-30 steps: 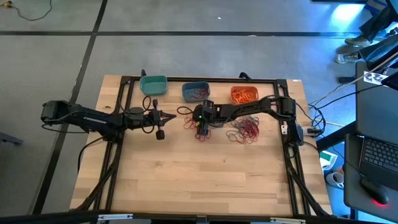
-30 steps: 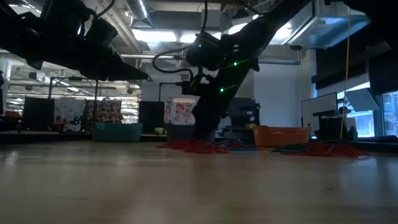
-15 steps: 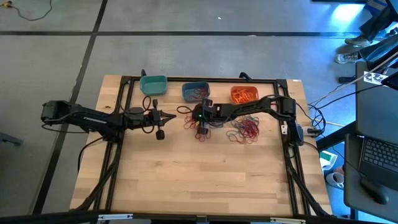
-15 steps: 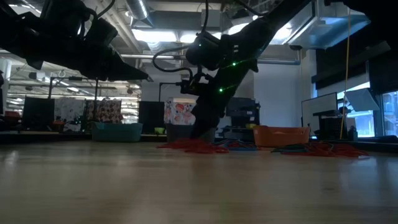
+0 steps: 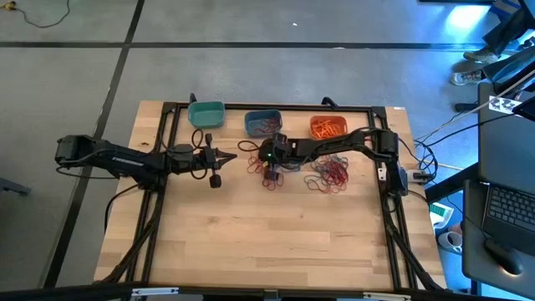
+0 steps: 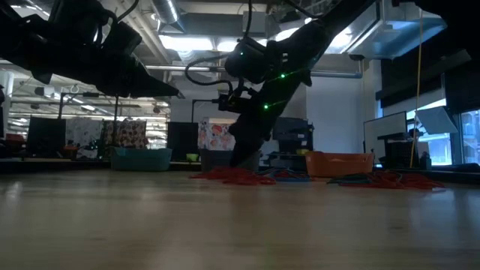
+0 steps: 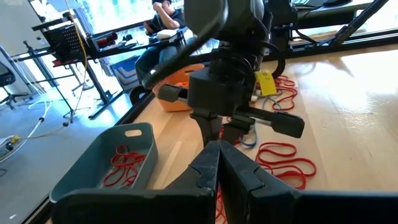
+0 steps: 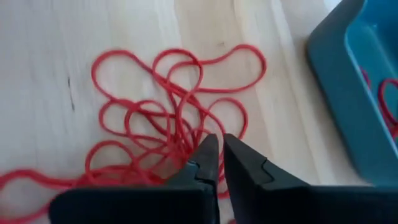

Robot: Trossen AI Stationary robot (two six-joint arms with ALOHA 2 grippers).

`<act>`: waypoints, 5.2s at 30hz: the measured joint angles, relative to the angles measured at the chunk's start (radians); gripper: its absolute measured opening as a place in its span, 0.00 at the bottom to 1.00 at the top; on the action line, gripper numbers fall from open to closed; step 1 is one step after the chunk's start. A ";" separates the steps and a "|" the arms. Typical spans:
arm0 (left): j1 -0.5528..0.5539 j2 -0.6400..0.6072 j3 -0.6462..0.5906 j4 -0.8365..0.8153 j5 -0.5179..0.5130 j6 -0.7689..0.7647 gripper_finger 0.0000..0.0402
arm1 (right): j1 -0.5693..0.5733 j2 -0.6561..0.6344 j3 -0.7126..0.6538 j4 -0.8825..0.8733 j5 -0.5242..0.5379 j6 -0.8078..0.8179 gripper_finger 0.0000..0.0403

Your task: Sort rubber bands into baskets

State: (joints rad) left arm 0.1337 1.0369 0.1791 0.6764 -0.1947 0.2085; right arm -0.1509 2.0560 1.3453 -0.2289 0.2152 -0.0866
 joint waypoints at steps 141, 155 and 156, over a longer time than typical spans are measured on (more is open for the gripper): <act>0.000 0.000 0.000 -0.006 -0.005 0.002 0.01 | -0.039 0.026 0.068 -0.138 -0.075 -0.076 0.06; 0.000 0.000 0.000 -0.007 -0.005 0.007 0.01 | -0.023 -0.046 0.069 -0.159 0.043 -0.099 0.02; 0.000 0.000 0.000 -0.007 -0.005 0.007 0.01 | -0.023 -0.052 0.069 -0.167 0.021 -0.087 0.02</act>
State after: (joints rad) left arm 0.1337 1.0370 0.1790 0.6690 -0.1993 0.2156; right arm -0.1741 2.0037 1.4139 -0.3961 0.2358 -0.1735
